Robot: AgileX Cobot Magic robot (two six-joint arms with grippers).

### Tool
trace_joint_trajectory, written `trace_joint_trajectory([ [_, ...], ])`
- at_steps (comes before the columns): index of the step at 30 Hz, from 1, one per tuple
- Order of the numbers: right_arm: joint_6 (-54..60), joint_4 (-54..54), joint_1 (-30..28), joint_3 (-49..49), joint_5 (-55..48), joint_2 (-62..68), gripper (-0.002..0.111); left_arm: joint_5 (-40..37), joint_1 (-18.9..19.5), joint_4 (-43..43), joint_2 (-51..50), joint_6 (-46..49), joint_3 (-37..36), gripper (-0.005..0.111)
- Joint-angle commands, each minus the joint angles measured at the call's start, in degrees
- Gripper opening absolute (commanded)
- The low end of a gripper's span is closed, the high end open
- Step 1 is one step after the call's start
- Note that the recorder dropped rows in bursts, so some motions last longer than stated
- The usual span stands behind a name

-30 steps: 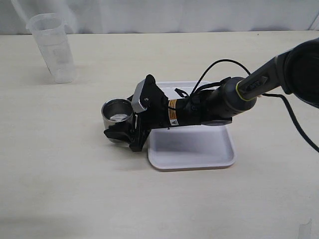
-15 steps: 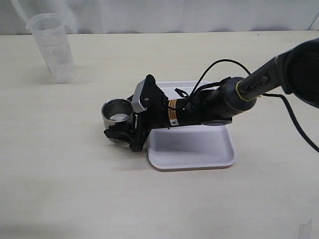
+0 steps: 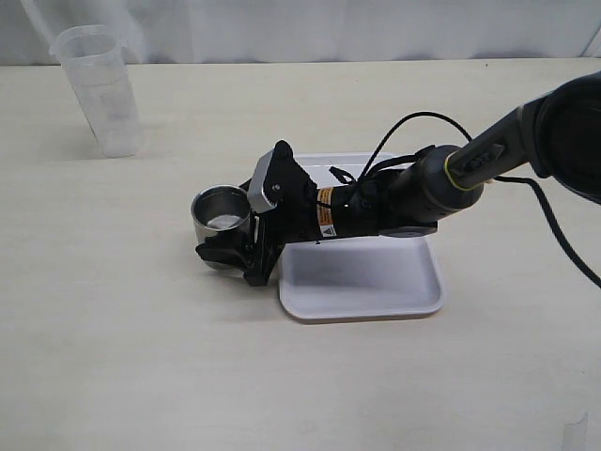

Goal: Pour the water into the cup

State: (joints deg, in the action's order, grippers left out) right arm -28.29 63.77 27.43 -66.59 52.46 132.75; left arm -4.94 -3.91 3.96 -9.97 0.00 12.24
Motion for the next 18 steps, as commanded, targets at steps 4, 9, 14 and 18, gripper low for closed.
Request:
trace_joint_trajectory([
  [4, -0.44, 0.11, 0.04, -0.01, -0.25, -0.64, 0.004, -0.39, 0.16, 1.18, 6.82, 0.79, -4.2, 0.084],
  [9, -0.44, 0.11, 0.04, -0.01, -0.25, -0.64, 0.004, -0.52, 0.16, 1.18, 8.48, 0.79, -6.63, 0.084],
  [14, -0.44, 0.11, 0.04, -0.01, -0.25, -0.64, 0.004, -0.78, 1.25, -1.63, 8.75, 0.79, -8.69, 0.084],
  [18, -0.44, 0.11, 0.04, -0.01, -0.25, -0.64, 0.004, -1.2, 4.98, -4.69, 8.75, 0.79, -10.22, 0.084],
])
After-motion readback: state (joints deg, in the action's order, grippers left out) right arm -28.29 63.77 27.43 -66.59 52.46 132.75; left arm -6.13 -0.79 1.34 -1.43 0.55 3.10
